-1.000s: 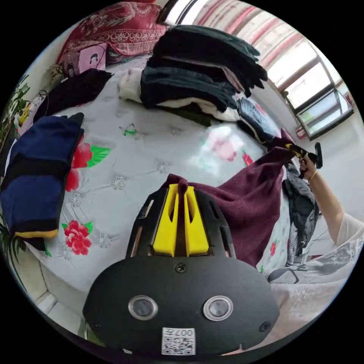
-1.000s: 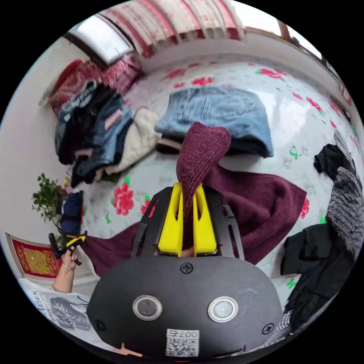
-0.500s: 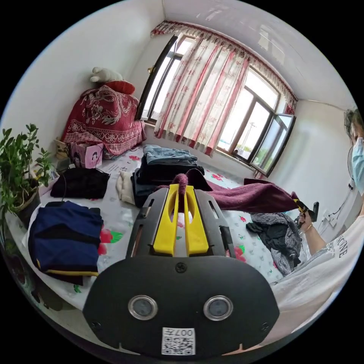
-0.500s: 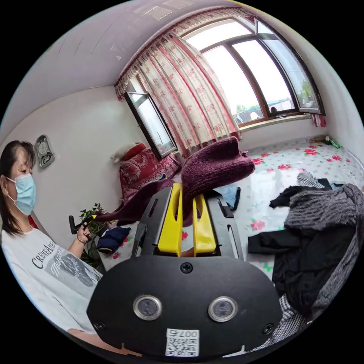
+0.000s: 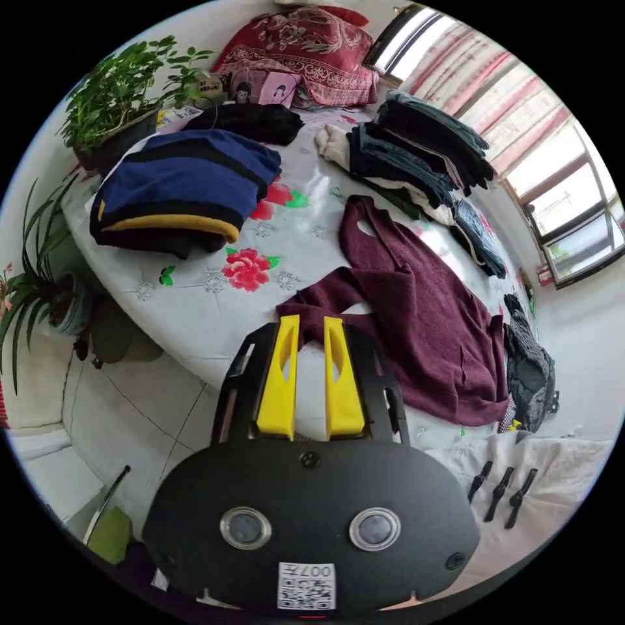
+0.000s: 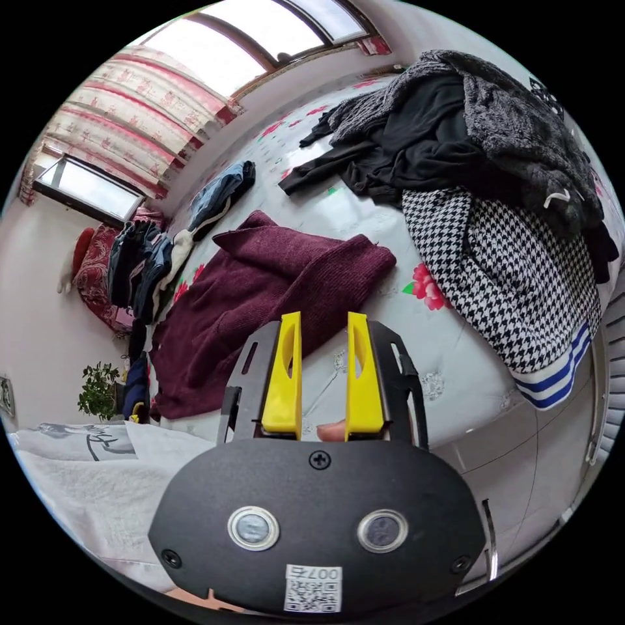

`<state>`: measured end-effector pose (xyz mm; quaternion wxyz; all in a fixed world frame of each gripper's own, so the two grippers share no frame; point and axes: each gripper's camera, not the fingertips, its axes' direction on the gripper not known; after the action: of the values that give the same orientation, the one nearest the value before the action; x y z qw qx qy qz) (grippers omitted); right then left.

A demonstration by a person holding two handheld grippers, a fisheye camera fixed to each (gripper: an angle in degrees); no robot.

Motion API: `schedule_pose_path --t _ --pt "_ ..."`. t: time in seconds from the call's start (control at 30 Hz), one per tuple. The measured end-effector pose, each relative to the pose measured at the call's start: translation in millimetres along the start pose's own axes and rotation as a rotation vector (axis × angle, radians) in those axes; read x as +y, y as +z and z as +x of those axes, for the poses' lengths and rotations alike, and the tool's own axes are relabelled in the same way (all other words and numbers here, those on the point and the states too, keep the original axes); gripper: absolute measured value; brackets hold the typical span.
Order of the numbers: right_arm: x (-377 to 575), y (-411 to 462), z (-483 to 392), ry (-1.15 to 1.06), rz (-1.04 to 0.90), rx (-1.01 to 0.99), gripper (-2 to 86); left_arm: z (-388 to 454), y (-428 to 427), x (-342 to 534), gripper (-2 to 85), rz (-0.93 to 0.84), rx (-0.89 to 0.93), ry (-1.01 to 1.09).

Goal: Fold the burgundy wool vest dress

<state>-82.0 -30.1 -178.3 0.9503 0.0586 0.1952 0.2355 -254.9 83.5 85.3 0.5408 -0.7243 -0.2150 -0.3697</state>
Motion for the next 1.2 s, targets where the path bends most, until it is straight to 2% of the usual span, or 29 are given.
schedule_pose_path --t 0.1,0.2,0.37,0.47,0.53,0.67,0.8,0.9,1.0,1.1,1.2 --pt "-37.1 6.5 -13.8 -0.044 -0.021 0.045 9.5 28.2 21.6 -11.2 7.1 -0.048 0.080 0.089" --pt "-78.0 20.9 -26.9 -0.059 -0.051 0.089 10.3 69.1 66.6 -22.4 8.8 -0.170 0.194 0.200" --pt "-140.4 39.1 -34.0 -0.073 -0.093 0.162 10.6 111.4 132.7 -24.0 9.7 -0.412 0.179 0.310" --pt "-172.7 42.7 -28.3 -0.072 -0.118 0.184 10.3 126.1 136.9 -16.9 4.5 -0.362 0.001 0.429" --pt "-192.5 46.5 -20.0 -0.066 -0.146 0.183 9.8 128.9 136.9 -14.4 3.0 -0.362 -0.021 0.462" --pt "-211.6 48.7 -6.3 -0.052 -0.181 0.184 8.1 119.9 133.5 -19.1 -0.4 -0.412 0.032 0.383" --pt "-214.7 55.9 6.2 -0.071 -0.313 0.083 3.1 98.8 98.7 -13.1 -0.9 -0.326 0.142 0.292" --pt "-208.2 21.5 5.6 -0.110 -0.252 0.068 0.9 81.4 69.4 -5.3 -0.9 -0.245 0.236 0.233" --pt "-195.6 -52.4 7.0 -0.123 -0.093 -0.043 0.1 56.2 21.7 12.1 -1.0 -0.120 0.369 0.185" --pt "-173.5 -129.4 16.7 -0.129 0.032 -0.158 -0.1 42.7 0.9 25.9 -1.0 -0.083 0.406 0.169" --pt "-158.6 -171.5 44.6 -0.049 0.047 -0.221 -0.2 26.6 -11.2 39.0 -1.0 -0.043 0.442 0.129"
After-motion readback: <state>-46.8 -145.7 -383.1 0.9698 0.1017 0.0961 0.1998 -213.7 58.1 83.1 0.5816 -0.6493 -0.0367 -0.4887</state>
